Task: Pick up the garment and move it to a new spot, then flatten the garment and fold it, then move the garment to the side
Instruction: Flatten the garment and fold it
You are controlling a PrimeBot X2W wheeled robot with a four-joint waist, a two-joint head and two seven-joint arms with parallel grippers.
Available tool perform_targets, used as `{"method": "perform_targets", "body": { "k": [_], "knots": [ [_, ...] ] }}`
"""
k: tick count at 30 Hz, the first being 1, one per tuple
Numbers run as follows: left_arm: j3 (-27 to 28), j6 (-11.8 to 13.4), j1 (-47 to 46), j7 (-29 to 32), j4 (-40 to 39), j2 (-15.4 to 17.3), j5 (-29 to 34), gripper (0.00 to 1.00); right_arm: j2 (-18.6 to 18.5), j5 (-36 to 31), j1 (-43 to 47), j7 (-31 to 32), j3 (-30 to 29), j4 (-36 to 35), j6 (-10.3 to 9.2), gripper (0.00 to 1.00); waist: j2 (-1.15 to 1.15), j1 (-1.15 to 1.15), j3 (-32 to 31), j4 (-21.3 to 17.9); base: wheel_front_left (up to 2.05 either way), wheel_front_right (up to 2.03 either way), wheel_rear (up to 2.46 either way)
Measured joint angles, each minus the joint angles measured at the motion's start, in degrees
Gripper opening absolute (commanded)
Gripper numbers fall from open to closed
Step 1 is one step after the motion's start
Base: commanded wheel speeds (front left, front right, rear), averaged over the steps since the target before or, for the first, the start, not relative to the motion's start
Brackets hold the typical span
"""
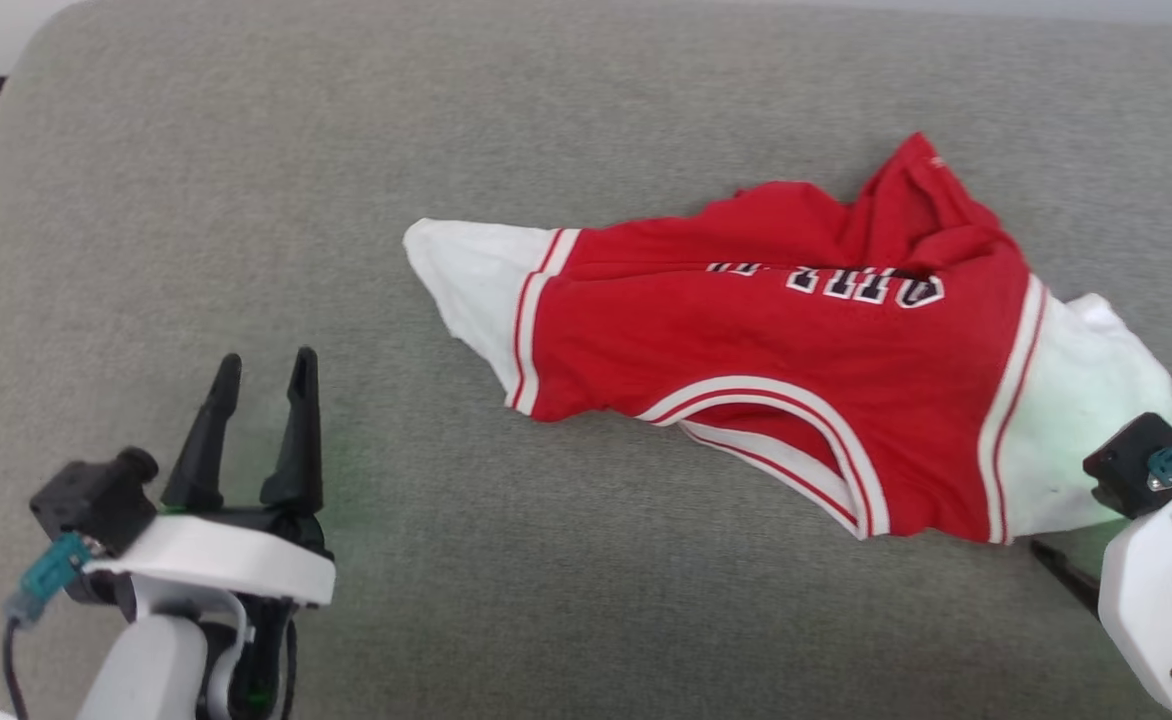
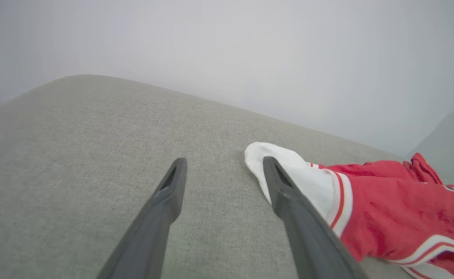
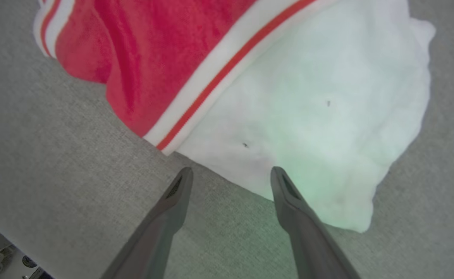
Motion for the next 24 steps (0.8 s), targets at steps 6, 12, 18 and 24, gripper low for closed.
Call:
{"method": "perform_targets", "body": {
  "k": [6, 12, 18, 24],
  "knots": [
    [5.34, -3.25, 2.00, 0.01, 0.27, -5.57, 7.70, 1.00, -1.76, 0.11, -1.69, -0.54, 2.44, 2.36, 0.03, 1.00, 0.00, 0.00, 1.58, 2.44, 0.00, 0.00, 0.00],
    [8.48, -4.97, 2.09, 0.01, 0.80, -8.86, 10.50, 1.00, -1.87, -0.05, -3.34, -1.24, 3.45, 4.75, 0.27, 0.18, 0.00, 0.00, 3.06, 3.45, 0.00, 0.00, 0.00],
    [9.48, -5.44, 0.83, 0.01, -0.22, -7.48, 12.49, 1.00, -0.15, -0.69, -4.45, -2.57, 2.58, 6.57, 0.24, 0.00, 0.00, 0.00, 3.57, 2.76, 0.00, 0.00, 0.00],
    [-0.15, -5.53, -4.49, 0.74, -1.31, 3.50, 11.59, 1.00, 1.43, -1.14, -4.45, -3.03, 1.41, 7.02, 0.25, 0.00, 0.00, 0.00, 3.42, 1.48, 0.00, 0.00, 0.00]
  ]
}}
